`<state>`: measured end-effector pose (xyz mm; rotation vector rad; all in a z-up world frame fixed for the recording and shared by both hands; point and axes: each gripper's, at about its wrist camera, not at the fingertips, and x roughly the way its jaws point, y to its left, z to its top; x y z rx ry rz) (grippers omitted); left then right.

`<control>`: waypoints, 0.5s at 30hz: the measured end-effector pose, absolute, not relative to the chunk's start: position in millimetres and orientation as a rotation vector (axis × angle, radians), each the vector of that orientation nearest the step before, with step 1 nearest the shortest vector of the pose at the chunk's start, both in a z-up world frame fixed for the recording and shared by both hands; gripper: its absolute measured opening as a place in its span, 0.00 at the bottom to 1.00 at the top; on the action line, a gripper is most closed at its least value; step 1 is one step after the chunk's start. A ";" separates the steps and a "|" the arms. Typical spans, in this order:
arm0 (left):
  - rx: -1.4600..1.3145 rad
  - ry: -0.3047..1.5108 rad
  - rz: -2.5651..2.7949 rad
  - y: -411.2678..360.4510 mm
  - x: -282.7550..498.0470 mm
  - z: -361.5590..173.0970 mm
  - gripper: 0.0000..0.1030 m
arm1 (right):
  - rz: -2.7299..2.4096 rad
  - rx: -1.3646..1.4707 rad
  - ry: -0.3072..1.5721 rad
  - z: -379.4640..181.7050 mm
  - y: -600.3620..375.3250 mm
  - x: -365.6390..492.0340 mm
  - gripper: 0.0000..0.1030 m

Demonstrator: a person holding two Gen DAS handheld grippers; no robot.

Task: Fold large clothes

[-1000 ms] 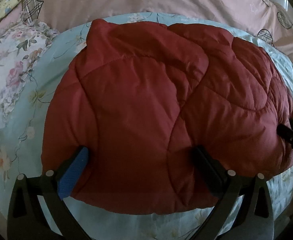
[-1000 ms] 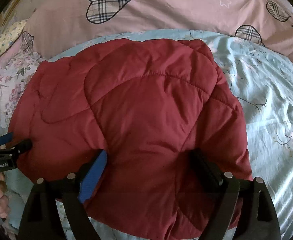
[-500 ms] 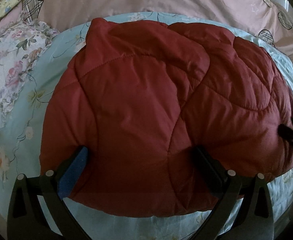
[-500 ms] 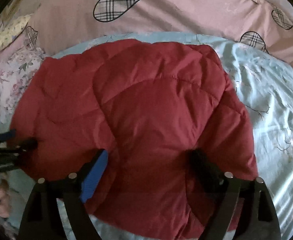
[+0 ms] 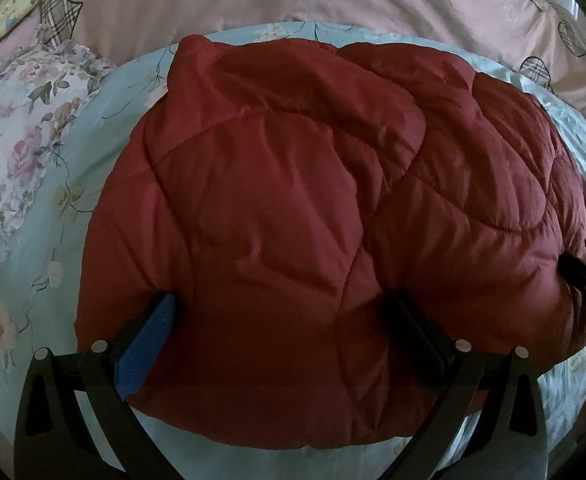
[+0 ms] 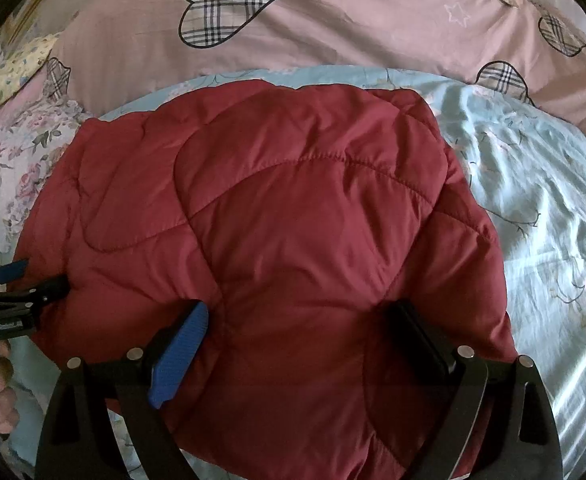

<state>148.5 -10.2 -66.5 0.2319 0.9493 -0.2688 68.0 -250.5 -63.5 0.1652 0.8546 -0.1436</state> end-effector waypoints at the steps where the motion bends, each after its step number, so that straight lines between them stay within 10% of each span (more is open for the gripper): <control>1: 0.232 0.950 -0.267 -10.6 148.5 -66.6 1.00 | -0.141 0.167 0.857 -63.4 -250.7 68.1 0.91; 15: 0.169 0.957 -0.293 7.4 124.8 -49.9 1.00 | -0.102 0.223 0.841 -43.7 -254.0 39.6 0.89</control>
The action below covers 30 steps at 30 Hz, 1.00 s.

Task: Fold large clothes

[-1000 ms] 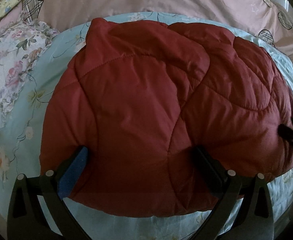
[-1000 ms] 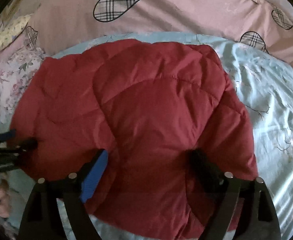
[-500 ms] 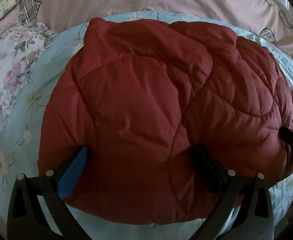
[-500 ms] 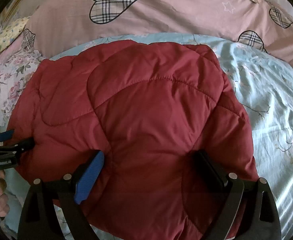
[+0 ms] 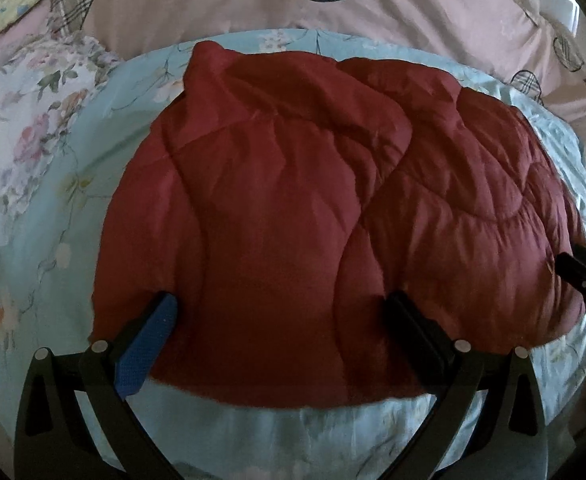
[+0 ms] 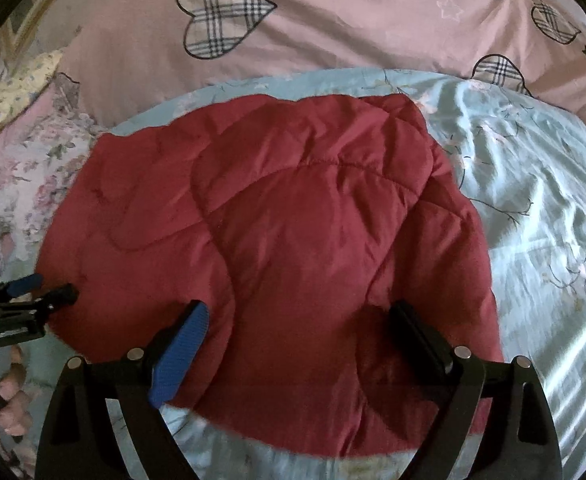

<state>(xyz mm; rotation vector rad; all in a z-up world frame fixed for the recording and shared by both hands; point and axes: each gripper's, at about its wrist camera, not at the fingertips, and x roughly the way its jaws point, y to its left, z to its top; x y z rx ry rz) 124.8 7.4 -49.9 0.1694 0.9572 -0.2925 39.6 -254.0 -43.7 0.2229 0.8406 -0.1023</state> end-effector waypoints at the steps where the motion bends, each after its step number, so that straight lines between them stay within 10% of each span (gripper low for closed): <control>1: 0.163 0.956 -0.297 9.9 119.7 -49.5 1.00 | -0.096 0.223 0.836 -41.9 -253.5 35.2 0.91; 30: 0.244 0.959 -0.340 46.3 -0.8 -45.3 1.00 | 0.024 0.155 0.911 -35.5 -185.2 -77.9 0.94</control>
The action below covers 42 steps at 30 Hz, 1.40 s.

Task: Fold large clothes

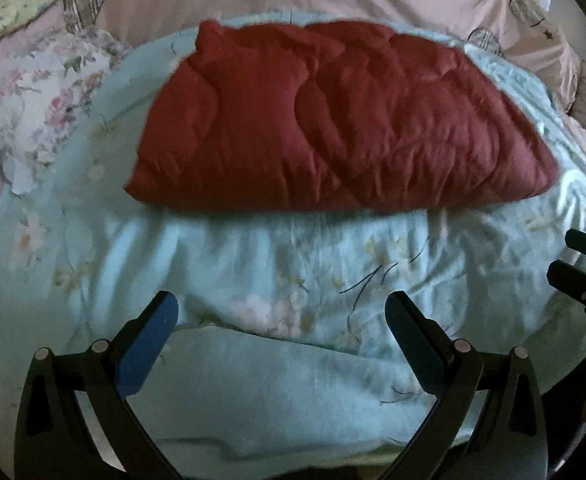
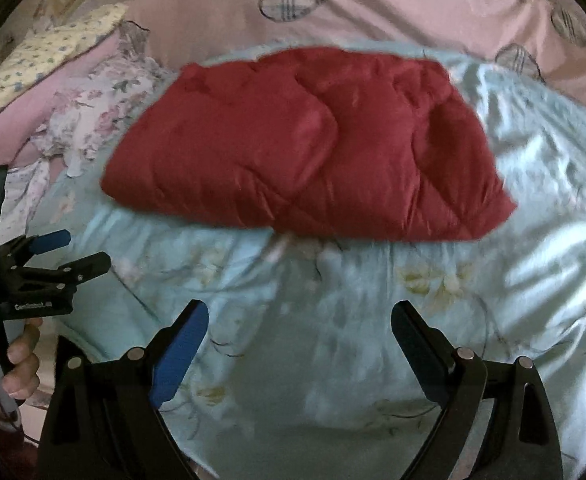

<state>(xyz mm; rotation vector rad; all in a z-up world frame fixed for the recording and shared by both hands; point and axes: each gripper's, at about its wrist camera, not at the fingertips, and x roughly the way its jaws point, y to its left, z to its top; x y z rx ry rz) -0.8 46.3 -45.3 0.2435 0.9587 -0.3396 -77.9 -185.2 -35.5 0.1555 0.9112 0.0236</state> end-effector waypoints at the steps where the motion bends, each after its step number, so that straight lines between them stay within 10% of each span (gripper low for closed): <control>1: 0.237 0.950 -0.355 46.3 -3.3 -35.4 1.00 | 0.019 0.150 0.902 -28.7 -184.2 -78.1 0.98; 42: 0.227 0.944 -0.268 4.6 63.3 -24.3 1.00 | -0.049 0.227 0.917 -22.4 -214.6 3.2 1.00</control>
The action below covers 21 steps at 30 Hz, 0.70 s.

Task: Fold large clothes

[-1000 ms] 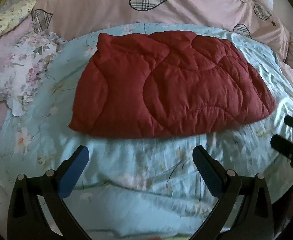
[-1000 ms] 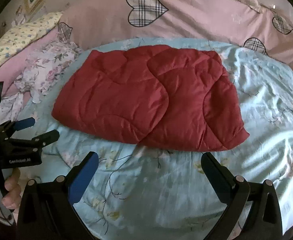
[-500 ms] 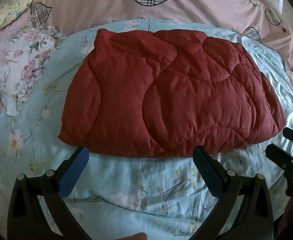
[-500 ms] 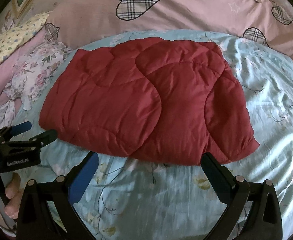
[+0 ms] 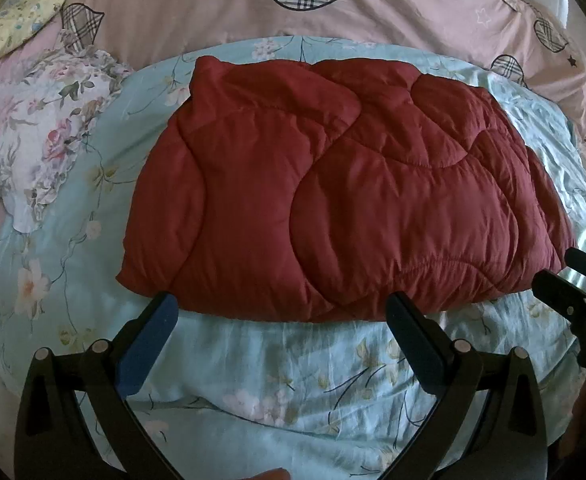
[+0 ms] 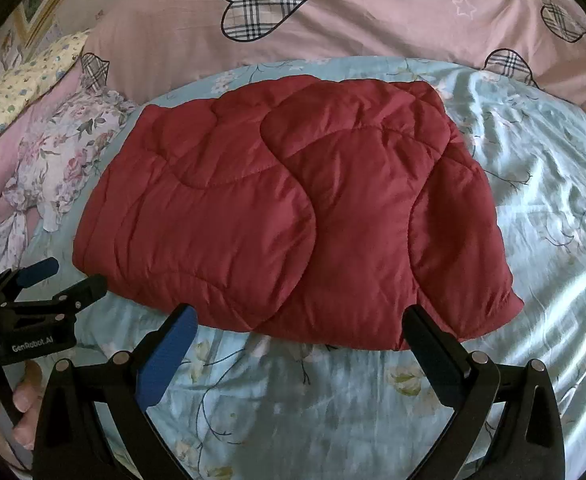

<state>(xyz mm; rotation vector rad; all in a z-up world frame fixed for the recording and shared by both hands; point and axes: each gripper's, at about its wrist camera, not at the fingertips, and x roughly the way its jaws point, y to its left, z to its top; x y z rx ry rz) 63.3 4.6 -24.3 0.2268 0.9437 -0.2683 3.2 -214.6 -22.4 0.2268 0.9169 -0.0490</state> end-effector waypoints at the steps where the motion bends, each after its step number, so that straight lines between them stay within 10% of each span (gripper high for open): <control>1: 0.228 0.944 -0.268 4.5 63.5 -24.1 1.00 | -0.047 0.227 0.917 -21.9 -214.5 3.9 1.00; 21: 0.223 0.924 -0.261 7.9 66.9 -15.7 1.00 | -0.034 0.208 0.904 -13.0 -208.0 10.6 1.00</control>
